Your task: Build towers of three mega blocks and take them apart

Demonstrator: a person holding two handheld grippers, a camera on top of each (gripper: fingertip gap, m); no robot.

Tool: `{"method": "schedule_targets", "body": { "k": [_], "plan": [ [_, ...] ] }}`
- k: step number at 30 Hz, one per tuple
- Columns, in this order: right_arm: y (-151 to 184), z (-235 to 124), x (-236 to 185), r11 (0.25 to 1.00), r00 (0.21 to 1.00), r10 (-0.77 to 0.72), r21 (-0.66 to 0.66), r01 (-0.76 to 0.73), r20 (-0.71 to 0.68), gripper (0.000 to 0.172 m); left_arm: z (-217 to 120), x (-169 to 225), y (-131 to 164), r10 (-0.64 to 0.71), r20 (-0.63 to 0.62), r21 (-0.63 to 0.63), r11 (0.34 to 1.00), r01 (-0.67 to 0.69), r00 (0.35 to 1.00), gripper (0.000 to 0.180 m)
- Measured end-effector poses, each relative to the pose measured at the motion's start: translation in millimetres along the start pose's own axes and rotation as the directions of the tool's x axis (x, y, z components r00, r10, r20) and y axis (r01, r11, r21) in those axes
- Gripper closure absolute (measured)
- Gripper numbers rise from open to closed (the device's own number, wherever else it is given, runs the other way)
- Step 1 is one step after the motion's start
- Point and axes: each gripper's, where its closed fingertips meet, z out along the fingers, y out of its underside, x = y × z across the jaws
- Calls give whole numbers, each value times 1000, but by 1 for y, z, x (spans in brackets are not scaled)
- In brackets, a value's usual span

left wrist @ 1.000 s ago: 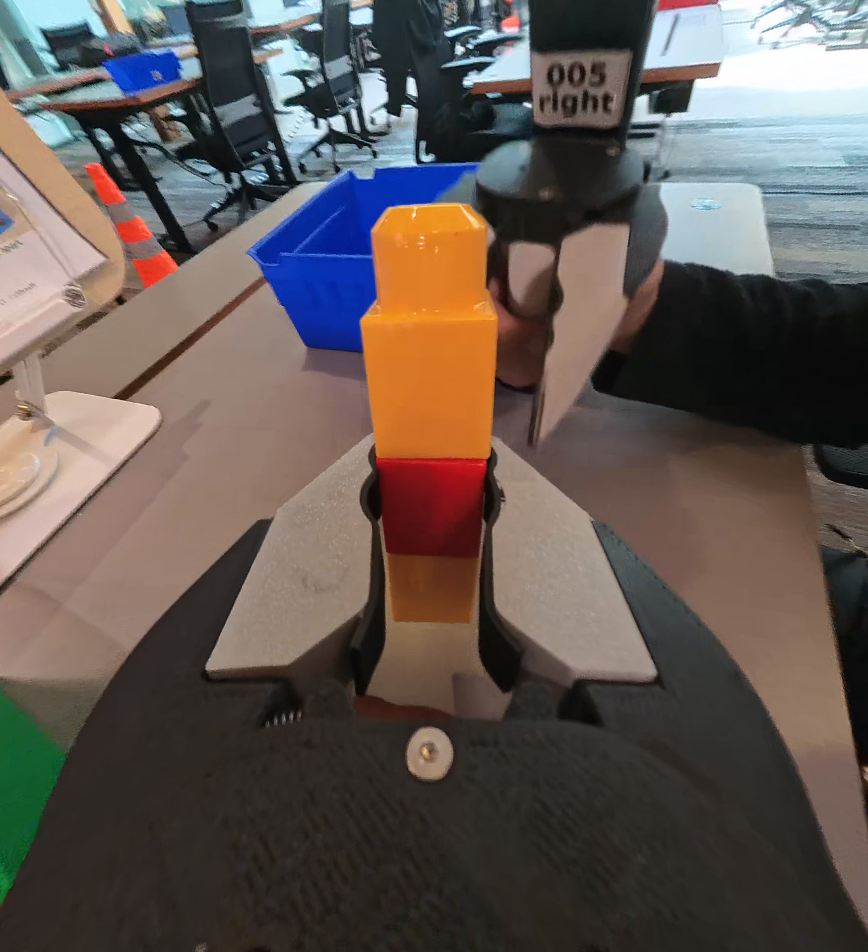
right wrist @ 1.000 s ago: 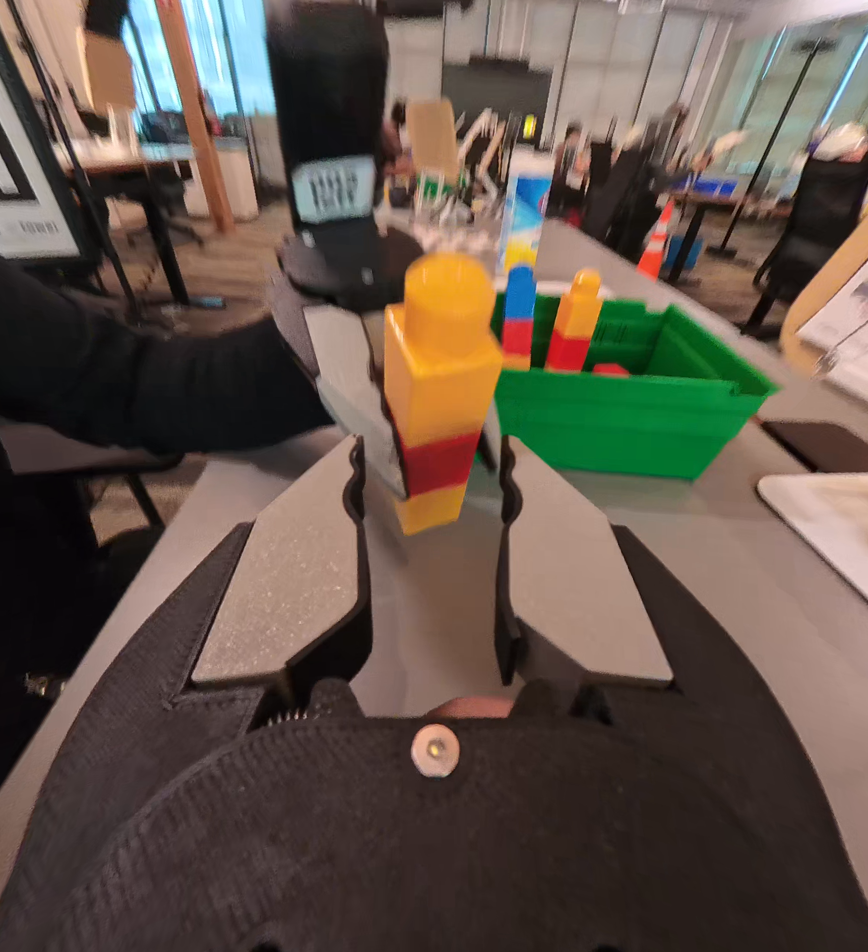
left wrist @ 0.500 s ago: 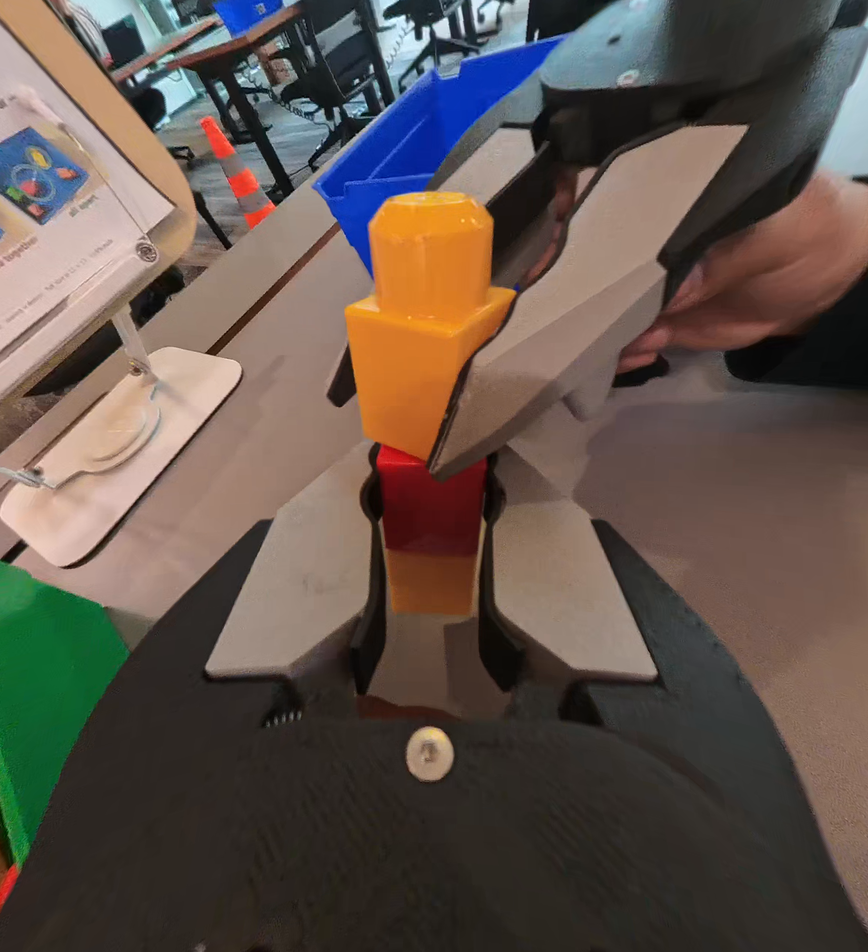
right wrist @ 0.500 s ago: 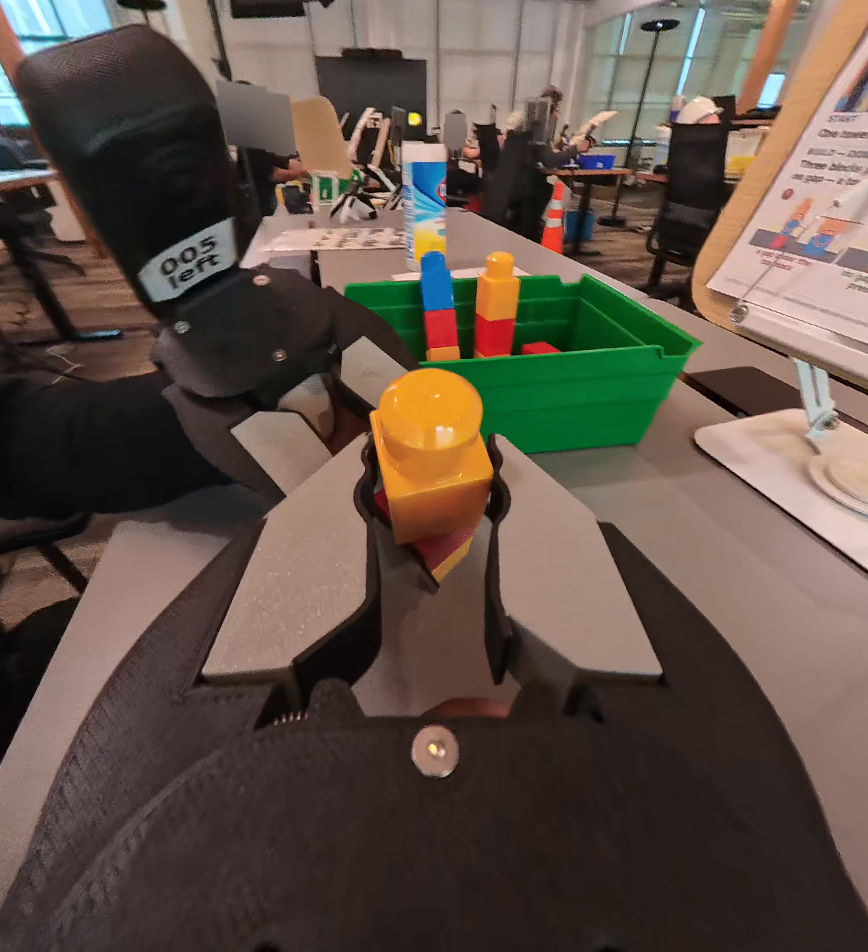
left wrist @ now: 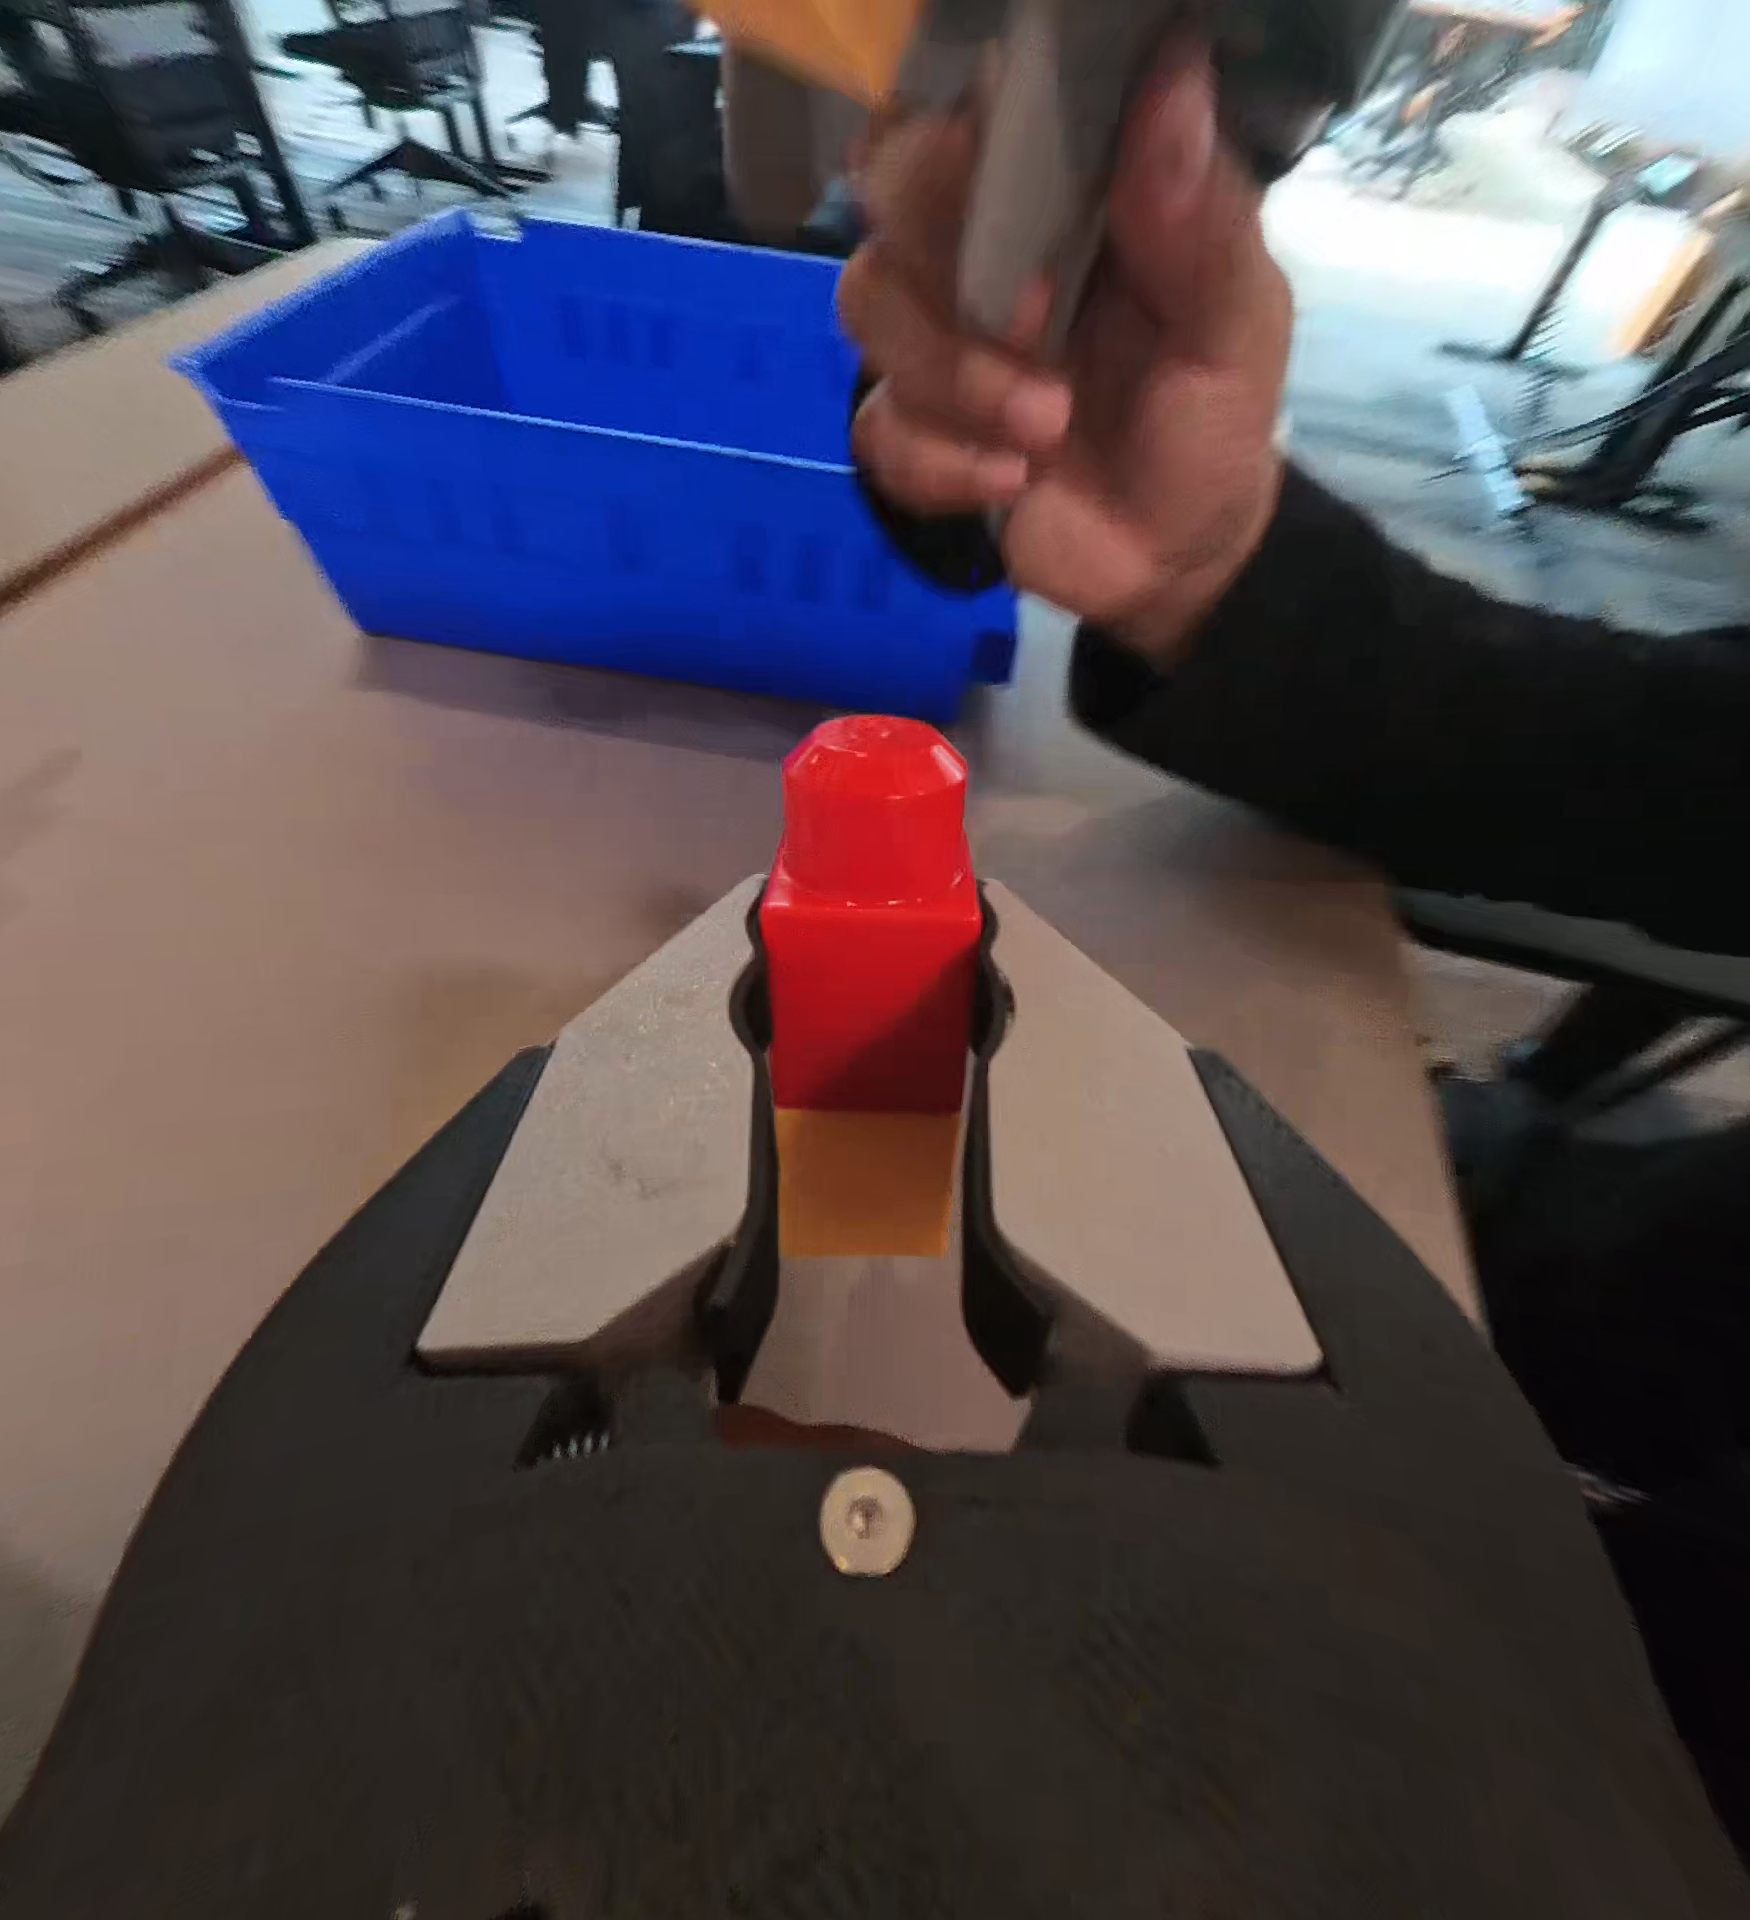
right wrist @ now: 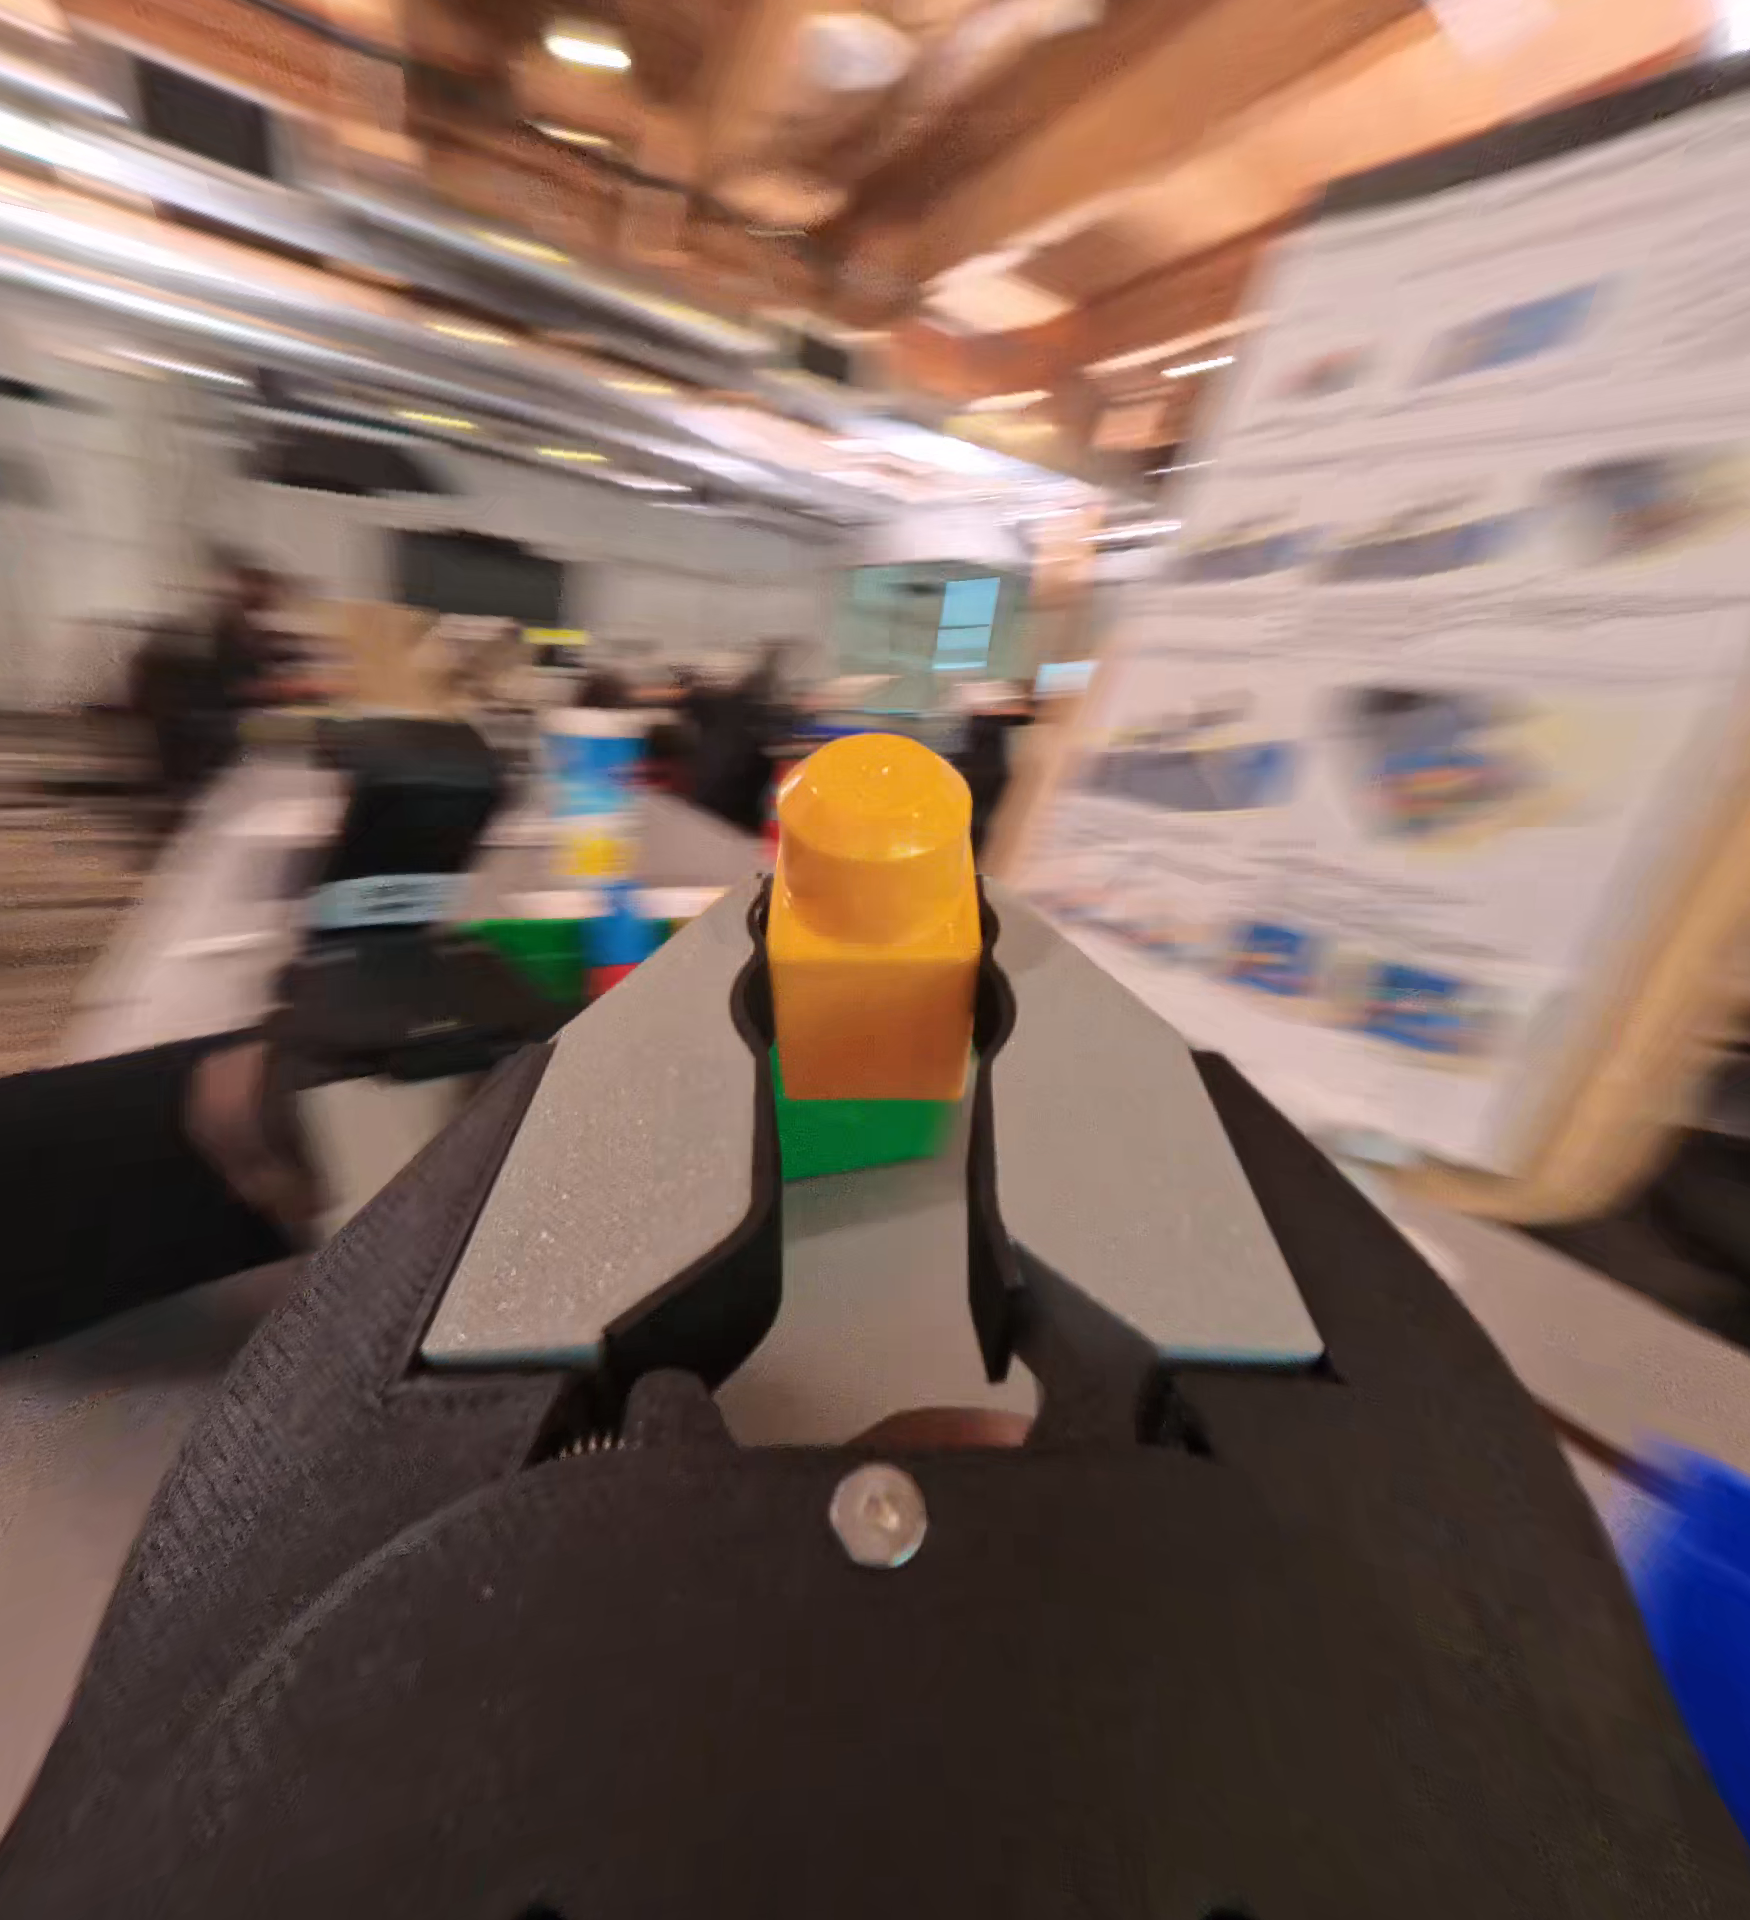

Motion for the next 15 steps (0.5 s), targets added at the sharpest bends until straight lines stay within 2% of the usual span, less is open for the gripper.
{"method": "schedule_targets", "body": {
  "k": [1, 2, 3, 5, 7, 8, 10, 13, 15],
  "plan": [
    [-9, -14, 30, 998, 979, -64, -10, 63, -194, 138, 1, -4, 1, 14, 36, -8, 1000, -14, 999, 147],
    [-15, -35, 63, 994, 914, -113, -47, 103, -390, 138, 3, -7, 2, 12, 59, -13, 1000, -11, 998, 147],
    [-17, -56, 89, 986, 836, -163, -107, 125, -525, 138, 5, -9, 3, 3, 73, -16, 1000, -2, 997, 147],
    [3, -96, 135, 954, 698, -251, -293, 61, -670, 138, 10, -13, 7, -6, 94, -29, 1000, 8, 996, 147],
    [45, -123, 167, 896, 649, -263, -431, -111, -714, 138, 15, -13, 13, 1, 99, -55, 998, 5, 995, 147],
    [71, -131, 176, 851, 656, -234, -478, -219, -718, 137, 18, -14, 16, 6, 104, -65, 998, 1, 995, 147],
    [109, -139, 184, 778, 673, -191, -528, -341, -714, 138, 22, -13, 20, 13, 105, -83, 997, -5, 994, 147],
    [131, -146, 191, 735, 669, -194, -558, -385, -717, 134, 25, -10, 22, 25, 102, -94, 995, -15, 994, 147],
    [124, -143, 191, 754, 666, -211, -553, -355, -715, 128, 25, -11, 22, 34, 110, -95, 995, -24, 993, 147]
  ]
}}
